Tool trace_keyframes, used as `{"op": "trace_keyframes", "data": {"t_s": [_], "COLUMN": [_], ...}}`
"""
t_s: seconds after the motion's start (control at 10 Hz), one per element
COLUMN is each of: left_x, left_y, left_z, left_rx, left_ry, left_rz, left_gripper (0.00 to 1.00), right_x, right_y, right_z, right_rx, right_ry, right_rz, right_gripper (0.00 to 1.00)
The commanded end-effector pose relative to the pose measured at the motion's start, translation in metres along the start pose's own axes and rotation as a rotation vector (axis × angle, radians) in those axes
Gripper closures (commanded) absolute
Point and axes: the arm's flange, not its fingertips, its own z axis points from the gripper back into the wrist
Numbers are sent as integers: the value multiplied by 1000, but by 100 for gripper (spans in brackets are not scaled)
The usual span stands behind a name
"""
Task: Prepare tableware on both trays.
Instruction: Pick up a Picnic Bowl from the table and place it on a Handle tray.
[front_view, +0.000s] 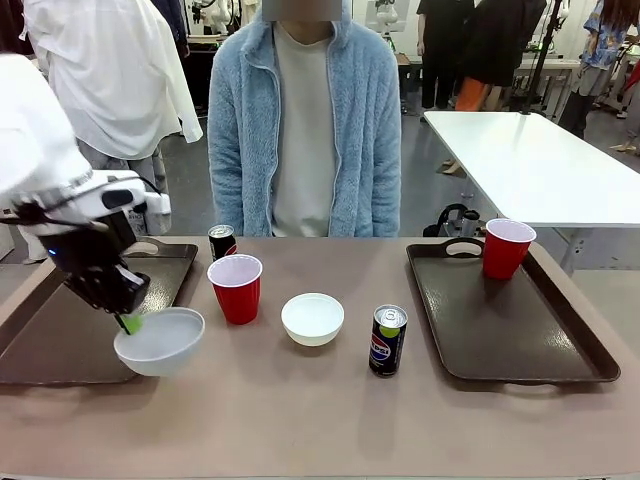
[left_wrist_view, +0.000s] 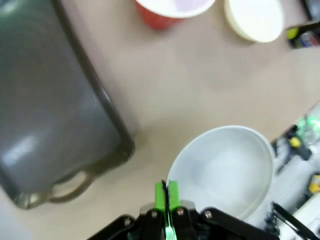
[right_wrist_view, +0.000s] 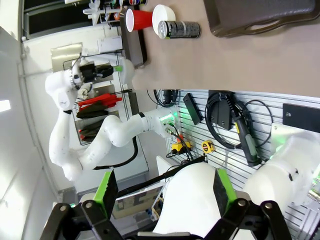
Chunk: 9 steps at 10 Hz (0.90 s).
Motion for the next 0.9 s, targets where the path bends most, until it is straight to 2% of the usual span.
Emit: {"op": "trace_keyframes", "data": {"t_s": [0.0, 0.1, 0.2, 0.6, 0.7, 0.8], "left_x": [-10, -9, -9, -12, -4, 6], "left_y": [-2, -2, -3, -4, 29, 56], "left_z": [25, 35, 20, 25, 28, 29], "left_rx": [-6, -35, 0, -7, -41, -4], "left_ry": [-53, -62, -30, -32, -101, -169], "left_rz": [-9, 11, -6, -4, 29, 91], "left_gripper": [100, 100, 100, 97, 97, 97], "right_x": [0, 0, 0, 0, 0, 0], "right_y": [0, 0, 0, 0, 0, 0], "right_z": [-1, -1, -1, -1, -1, -1], "right_rx": [4, 4, 4, 4, 4, 4], "right_ry": [9, 9, 9, 9, 9, 9], "right_rz": [-13, -13, -13, -13, -13, -13], "right_gripper": [0, 0, 0, 0, 0, 0]}}
